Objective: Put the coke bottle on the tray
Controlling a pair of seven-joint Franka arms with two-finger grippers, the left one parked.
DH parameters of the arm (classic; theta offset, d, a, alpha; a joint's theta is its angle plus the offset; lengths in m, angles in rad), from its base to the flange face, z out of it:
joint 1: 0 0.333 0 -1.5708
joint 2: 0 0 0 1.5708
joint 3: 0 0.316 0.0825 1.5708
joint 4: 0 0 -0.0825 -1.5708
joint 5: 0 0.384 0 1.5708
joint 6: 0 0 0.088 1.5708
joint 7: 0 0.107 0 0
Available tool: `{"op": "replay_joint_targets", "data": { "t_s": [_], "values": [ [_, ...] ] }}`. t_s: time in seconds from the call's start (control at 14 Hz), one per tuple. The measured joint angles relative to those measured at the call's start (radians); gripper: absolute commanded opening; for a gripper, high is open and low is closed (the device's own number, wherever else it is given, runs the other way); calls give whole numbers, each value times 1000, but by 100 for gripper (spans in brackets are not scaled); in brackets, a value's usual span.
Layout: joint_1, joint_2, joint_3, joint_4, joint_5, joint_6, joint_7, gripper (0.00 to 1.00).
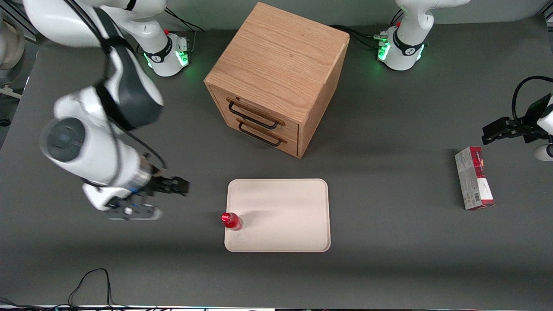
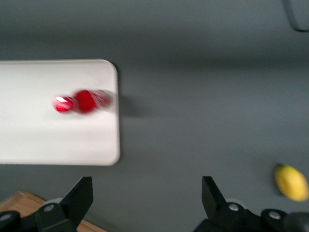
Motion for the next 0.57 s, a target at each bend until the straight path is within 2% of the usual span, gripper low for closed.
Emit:
{"op": "replay_joint_targets", "data": {
  "t_s": [0.29,0.57],
  "values": [
    [-42,-342,-68,-321,15,-3,-30,100],
    [-43,-527,-122,-467,39,-70,-92,100]
  ]
}}
